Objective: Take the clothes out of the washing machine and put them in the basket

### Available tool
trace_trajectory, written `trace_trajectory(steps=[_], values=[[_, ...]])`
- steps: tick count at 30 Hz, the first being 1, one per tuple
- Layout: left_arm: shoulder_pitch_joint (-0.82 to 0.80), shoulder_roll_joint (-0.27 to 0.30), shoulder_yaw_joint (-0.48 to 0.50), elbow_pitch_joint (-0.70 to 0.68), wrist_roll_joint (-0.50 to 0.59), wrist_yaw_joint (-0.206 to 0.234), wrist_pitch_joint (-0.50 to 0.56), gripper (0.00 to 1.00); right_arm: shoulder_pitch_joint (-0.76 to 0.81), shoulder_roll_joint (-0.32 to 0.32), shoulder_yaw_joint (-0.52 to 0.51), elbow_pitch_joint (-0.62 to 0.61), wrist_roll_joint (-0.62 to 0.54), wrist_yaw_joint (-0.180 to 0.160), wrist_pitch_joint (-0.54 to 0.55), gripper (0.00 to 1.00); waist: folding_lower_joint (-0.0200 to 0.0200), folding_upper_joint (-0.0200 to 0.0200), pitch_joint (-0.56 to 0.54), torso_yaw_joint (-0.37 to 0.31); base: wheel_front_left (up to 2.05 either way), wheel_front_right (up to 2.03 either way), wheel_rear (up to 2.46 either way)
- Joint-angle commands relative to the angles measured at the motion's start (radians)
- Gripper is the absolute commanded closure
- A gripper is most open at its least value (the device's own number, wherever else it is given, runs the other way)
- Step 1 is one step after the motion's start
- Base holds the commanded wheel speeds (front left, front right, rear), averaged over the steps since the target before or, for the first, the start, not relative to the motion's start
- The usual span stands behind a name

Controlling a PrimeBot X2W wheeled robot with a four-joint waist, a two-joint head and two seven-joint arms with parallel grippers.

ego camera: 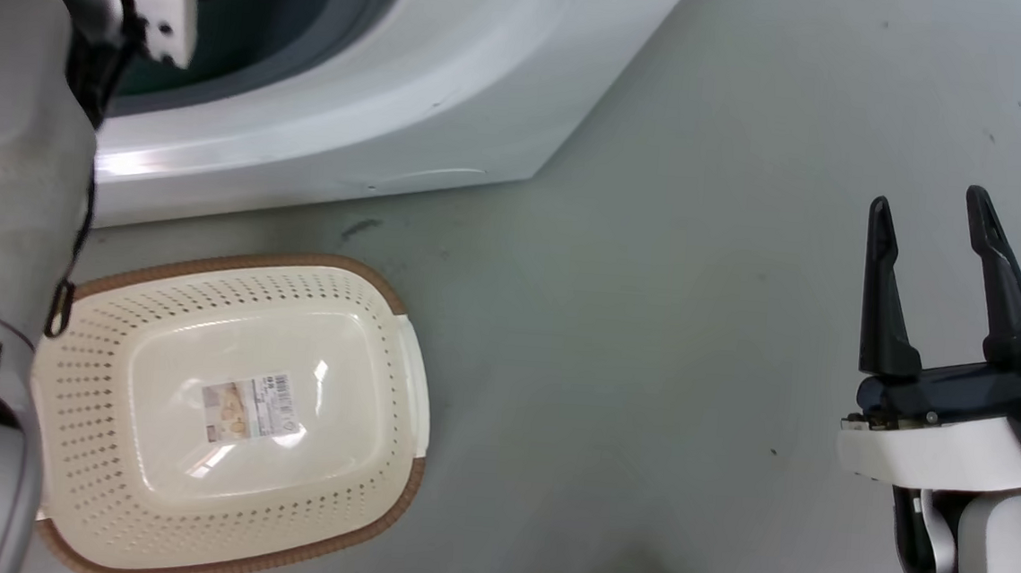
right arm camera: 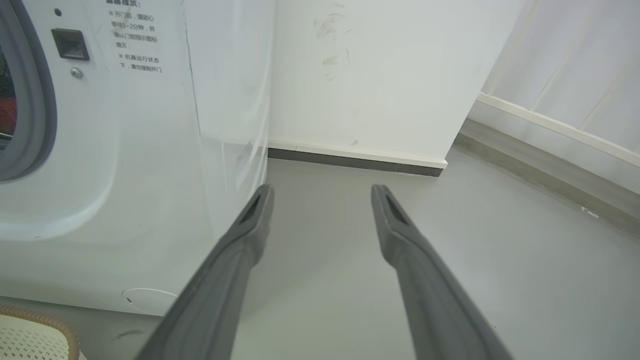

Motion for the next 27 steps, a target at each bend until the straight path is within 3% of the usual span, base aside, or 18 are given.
trace_trajectory(steps=[1, 13, 20, 27], values=[[0.025, -0.003, -0.004, -0.008, -0.008, 0.000, -0.022, 1.00, 0.015, 0.001, 0.000, 0.003, -0.008, -0.001, -0.002, 0.00, 0.0001, 0.0000, -0.042, 0.037, 0.00, 0.00, 0.00], [0.235, -0.067, -0.039, -0.059, -0.037, 0.010, -0.248, 1.00, 0.083, 0.001, -0.011, 0.031, -0.056, -0.001, -0.002, 0.00, 0.0001, 0.0000, -0.212, 0.129, 0.00, 0.00, 0.00], [0.357, -0.074, -0.041, -0.168, -0.029, 0.045, -0.282, 1.00, 0.118, 0.001, -0.022, 0.040, -0.071, -0.001, -0.002, 0.00, 0.0001, 0.0000, -0.298, 0.176, 0.00, 0.00, 0.00], [0.466, -0.043, -0.025, -0.375, -0.014, 0.087, -0.287, 1.00, 0.160, 0.001, -0.033, 0.049, -0.083, -0.001, -0.002, 0.00, 0.0001, 0.0000, -0.374, 0.222, 0.00, 0.00, 0.00]])
